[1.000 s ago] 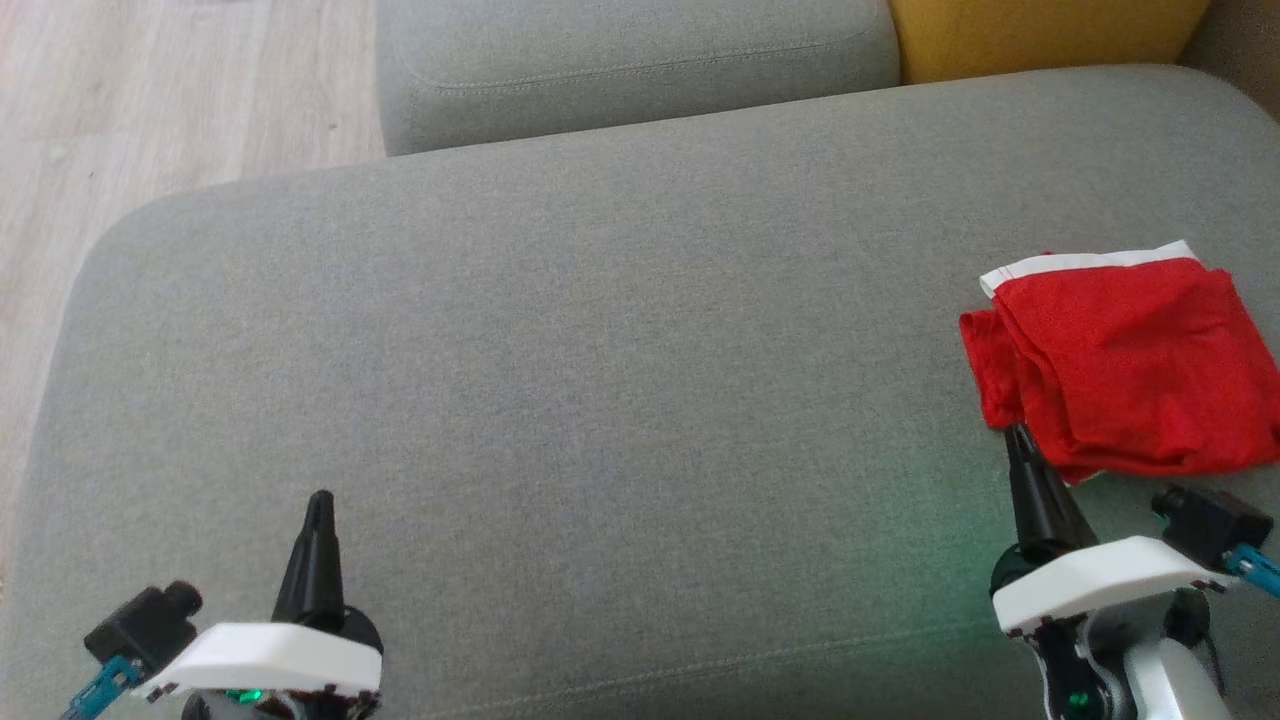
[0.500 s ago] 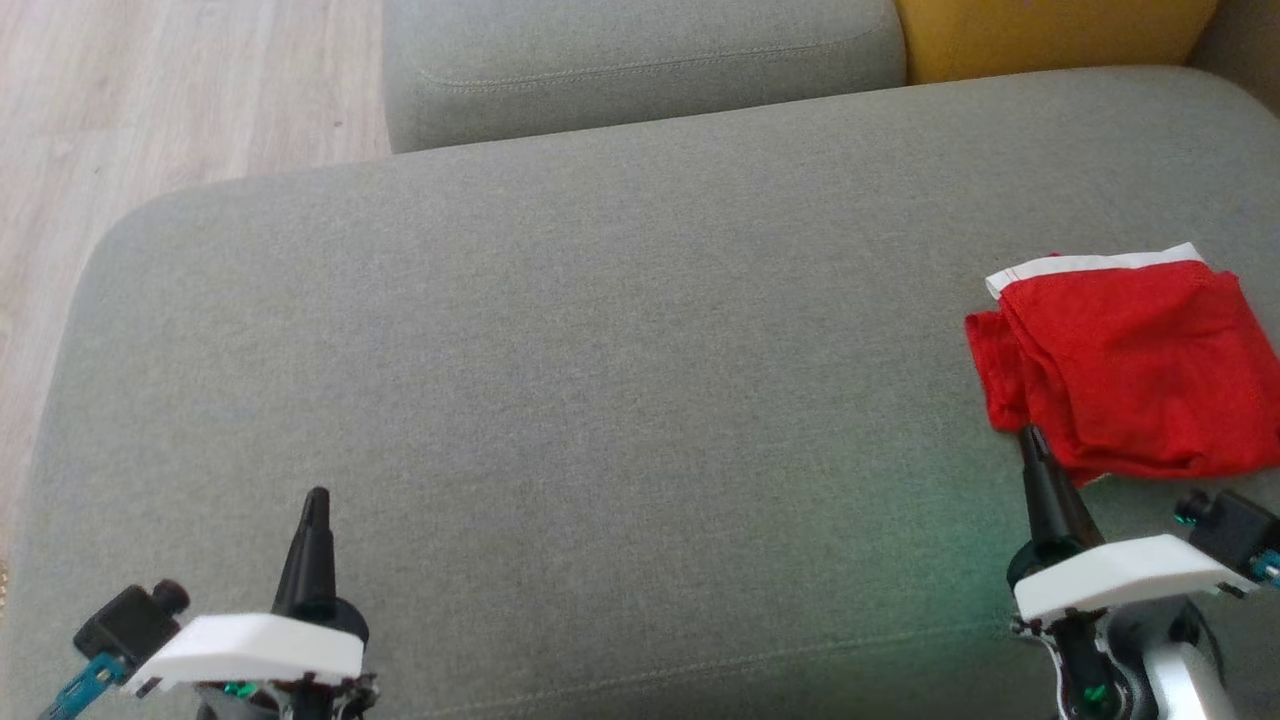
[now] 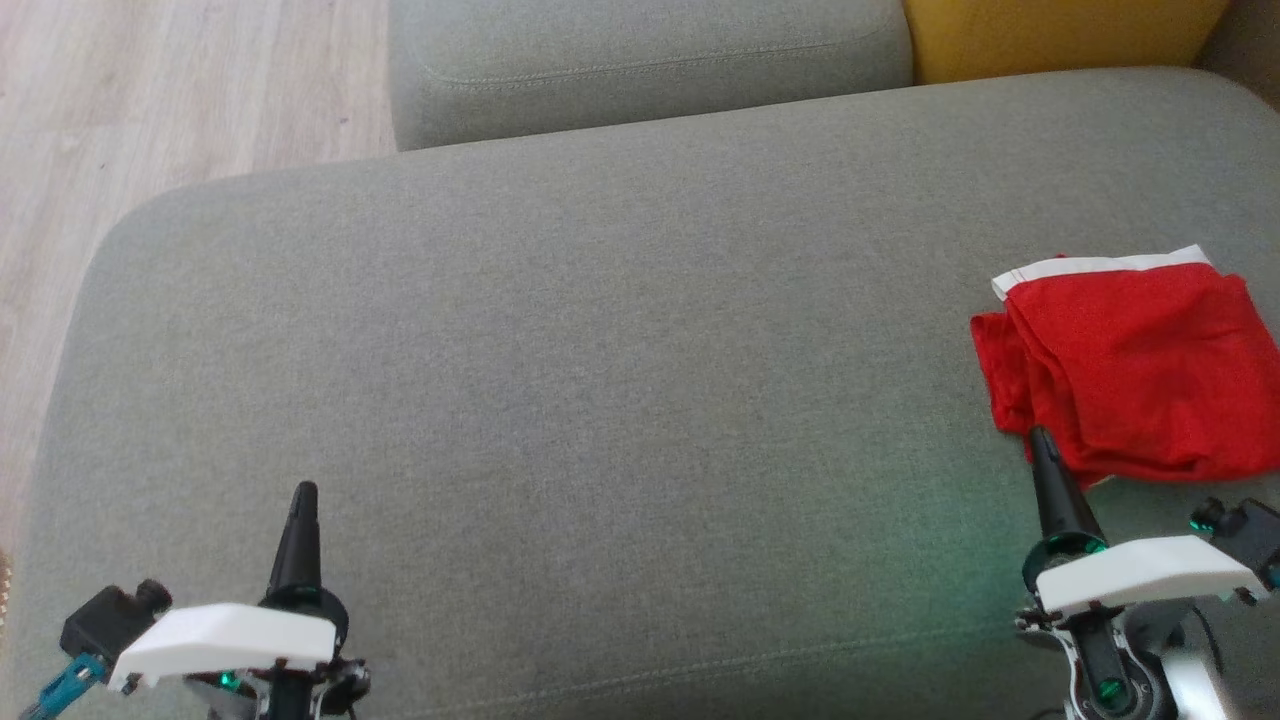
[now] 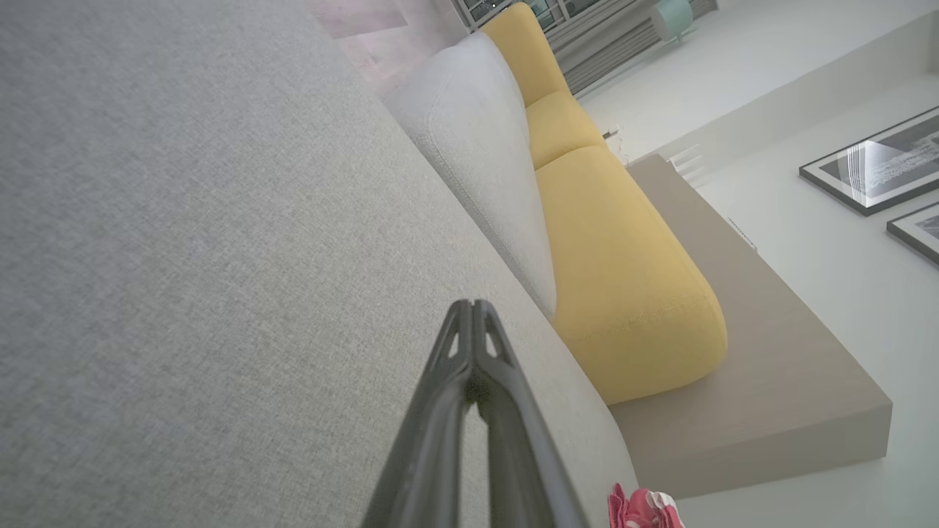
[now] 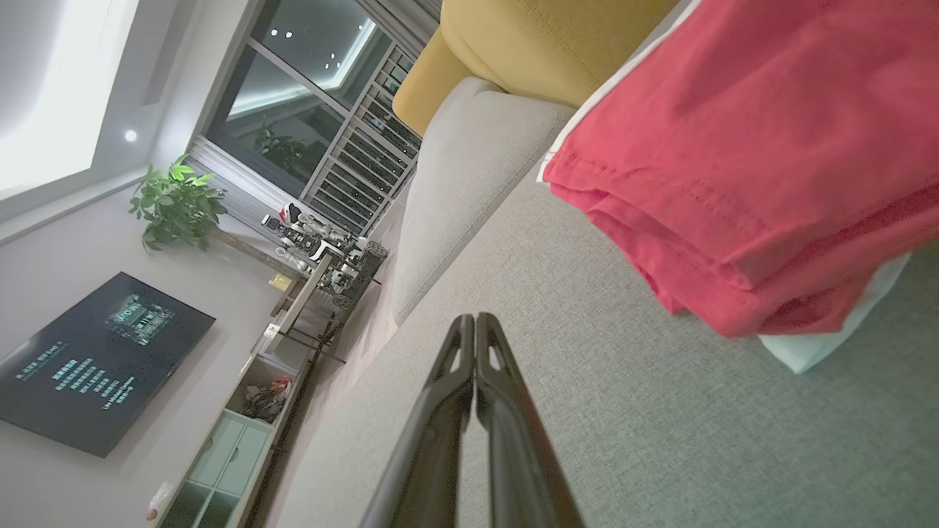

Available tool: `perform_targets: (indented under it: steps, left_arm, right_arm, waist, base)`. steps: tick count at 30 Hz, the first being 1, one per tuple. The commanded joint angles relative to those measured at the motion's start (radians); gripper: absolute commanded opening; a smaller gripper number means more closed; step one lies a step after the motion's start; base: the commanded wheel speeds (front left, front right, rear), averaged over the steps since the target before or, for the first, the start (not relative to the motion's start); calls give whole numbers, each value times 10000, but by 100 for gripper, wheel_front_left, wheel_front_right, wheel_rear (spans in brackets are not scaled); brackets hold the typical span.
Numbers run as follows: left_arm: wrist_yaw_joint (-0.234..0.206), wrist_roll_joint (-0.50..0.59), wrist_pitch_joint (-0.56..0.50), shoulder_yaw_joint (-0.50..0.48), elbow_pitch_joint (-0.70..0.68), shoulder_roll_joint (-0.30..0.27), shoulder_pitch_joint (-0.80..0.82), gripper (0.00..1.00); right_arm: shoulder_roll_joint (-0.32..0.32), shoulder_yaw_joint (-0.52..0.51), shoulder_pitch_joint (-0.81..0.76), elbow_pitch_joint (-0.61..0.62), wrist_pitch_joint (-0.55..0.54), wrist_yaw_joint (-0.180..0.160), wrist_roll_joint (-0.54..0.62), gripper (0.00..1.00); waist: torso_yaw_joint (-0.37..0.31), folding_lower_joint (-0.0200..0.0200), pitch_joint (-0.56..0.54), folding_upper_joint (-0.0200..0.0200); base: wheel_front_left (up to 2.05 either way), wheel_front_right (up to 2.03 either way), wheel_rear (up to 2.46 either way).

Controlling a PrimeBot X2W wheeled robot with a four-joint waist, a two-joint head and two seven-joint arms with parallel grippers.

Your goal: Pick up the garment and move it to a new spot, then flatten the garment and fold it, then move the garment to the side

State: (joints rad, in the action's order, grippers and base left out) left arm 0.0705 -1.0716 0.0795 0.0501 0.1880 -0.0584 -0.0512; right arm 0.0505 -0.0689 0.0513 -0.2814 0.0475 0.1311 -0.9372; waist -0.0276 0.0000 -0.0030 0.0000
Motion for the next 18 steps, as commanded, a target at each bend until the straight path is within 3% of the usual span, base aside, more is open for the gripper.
perform_targets:
  steps: [1,18]
  left_arm:
    - [109,-191,-45,-276,-271,-152,597,0]
    - [263,-1902,-538,-584,-14,-163,897,0]
  right_arm:
    - [8,48,516,366,-67,-2,-239,0]
    - [5,-107,531,366,-547,-3,-2256,0]
  waist:
    - [3,0,1,0]
    - [88,0,20,0]
  base:
    - [0,0,0]
    - [0,0,0]
